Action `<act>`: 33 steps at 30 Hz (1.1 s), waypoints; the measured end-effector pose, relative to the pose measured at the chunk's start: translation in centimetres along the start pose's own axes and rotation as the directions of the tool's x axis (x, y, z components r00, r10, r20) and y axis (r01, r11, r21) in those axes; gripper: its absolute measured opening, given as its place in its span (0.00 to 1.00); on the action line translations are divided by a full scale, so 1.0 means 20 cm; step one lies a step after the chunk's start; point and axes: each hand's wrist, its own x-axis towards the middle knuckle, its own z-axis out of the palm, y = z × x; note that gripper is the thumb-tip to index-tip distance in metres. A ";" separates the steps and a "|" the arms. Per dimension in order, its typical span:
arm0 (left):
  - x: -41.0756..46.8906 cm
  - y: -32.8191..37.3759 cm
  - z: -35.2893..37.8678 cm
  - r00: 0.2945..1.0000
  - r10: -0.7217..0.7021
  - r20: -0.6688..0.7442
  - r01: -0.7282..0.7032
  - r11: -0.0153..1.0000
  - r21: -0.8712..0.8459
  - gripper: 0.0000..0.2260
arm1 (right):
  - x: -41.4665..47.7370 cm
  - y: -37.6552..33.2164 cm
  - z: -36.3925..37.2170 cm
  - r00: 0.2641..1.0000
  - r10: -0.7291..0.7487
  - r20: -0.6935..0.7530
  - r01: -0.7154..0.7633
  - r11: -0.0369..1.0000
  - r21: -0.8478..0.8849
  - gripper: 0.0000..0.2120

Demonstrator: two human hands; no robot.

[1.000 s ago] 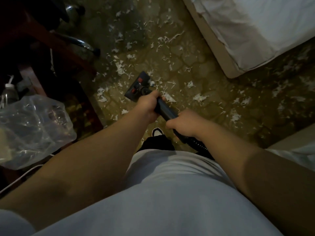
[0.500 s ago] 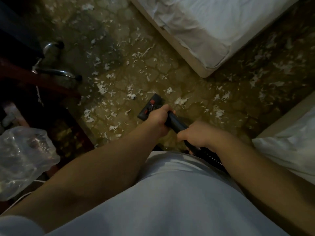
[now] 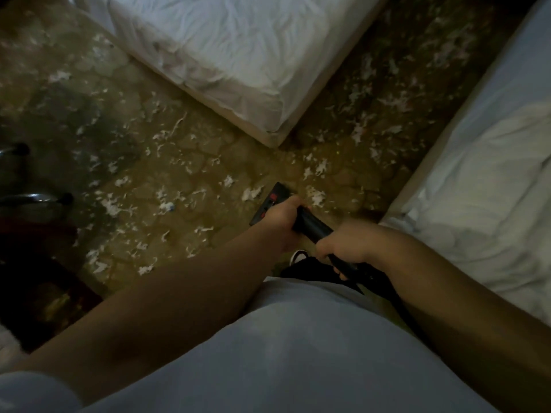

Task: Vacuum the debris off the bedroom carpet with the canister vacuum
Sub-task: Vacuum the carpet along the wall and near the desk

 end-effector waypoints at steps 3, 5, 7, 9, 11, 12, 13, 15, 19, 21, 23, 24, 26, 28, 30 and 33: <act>0.02 -0.05 0.18 0.998 -0.017 0.060 0.011 0.996 0.092 0.04 | -0.03 0.12 -0.11 0.999 0.023 -0.049 -0.022 0.999 0.036 0.07; 0.04 -0.09 0.28 0.996 -0.014 0.088 0.000 0.989 0.149 0.07 | -0.05 0.20 -0.17 0.995 0.029 -0.092 -0.025 0.998 0.049 0.07; 0.05 -0.13 0.37 0.994 -0.007 0.111 -0.015 0.980 0.197 0.08 | -0.06 0.26 -0.22 0.993 0.029 -0.114 -0.022 0.998 0.057 0.06; 0.06 -0.16 0.43 0.991 -0.010 0.135 -0.022 0.972 0.234 0.09 | -0.08 0.29 -0.25 0.992 0.028 -0.121 -0.021 0.998 0.058 0.07; 0.07 -0.18 0.47 0.988 -0.018 0.153 -0.022 0.966 0.256 0.10 | -0.09 0.30 -0.28 0.992 0.023 -0.127 -0.021 1.000 0.022 0.08; 0.06 -0.18 0.48 0.987 -0.022 0.158 -0.020 0.966 0.259 0.10 | -0.09 0.30 -0.29 0.991 0.022 -0.129 -0.021 1.000 0.013 0.08; 0.06 -0.17 0.49 0.987 -0.024 0.159 -0.018 0.966 0.257 0.09 | -0.09 0.29 -0.30 0.991 0.024 -0.131 -0.022 1.000 0.015 0.08; 0.05 -0.13 0.47 0.987 -0.026 0.159 -0.012 0.973 0.230 0.09 | -0.08 0.25 -0.31 0.992 0.032 -0.120 -0.030 0.999 0.013 0.09; 0.06 0.00 0.33 0.989 -0.040 0.144 0.024 0.994 0.111 0.05 | -0.03 0.09 -0.28 0.996 0.032 -0.086 -0.033 0.999 -0.011 0.08; 0.07 0.08 0.23 0.993 -0.045 0.106 0.041 0.998 0.045 0.04 | 0.00 -0.01 -0.24 0.997 0.029 -0.071 -0.030 0.999 -0.019 0.08; 0.08 0.18 0.12 0.997 -0.036 0.067 0.036 0.999 0.000 0.02 | 0.04 -0.14 -0.19 0.999 0.020 -0.043 -0.021 0.999 -0.032 0.10; 0.09 0.24 0.06 0.999 -0.020 0.047 0.021 1.000 -0.019 0.02 | 0.06 -0.22 -0.17 1.000 0.013 -0.027 -0.014 0.999 -0.037 0.11; 0.10 0.36 -0.08 0.999 0.015 0.029 -0.013 0.998 -0.059 0.03 | 0.11 -0.38 -0.11 1.000 -0.004 0.007 0.004 0.998 -0.056 0.15; 0.11 0.49 -0.25 0.999 0.041 0.021 -0.039 0.994 -0.098 0.04 | 0.16 -0.58 -0.03 0.999 -0.020 0.040 0.023 0.997 -0.077 0.17; 0.11 0.64 -0.44 0.998 0.059 0.005 -0.058 0.987 -0.149 0.05 | 0.21 -0.79 0.06 0.997 -0.039 0.061 0.045 0.995 -0.094 0.16; 0.13 0.88 -0.76 0.998 0.064 0.007 -0.061 0.974 -0.220 0.05 | 0.28 -1.13 0.24 0.996 -0.039 0.077 0.048 0.993 -0.112 0.14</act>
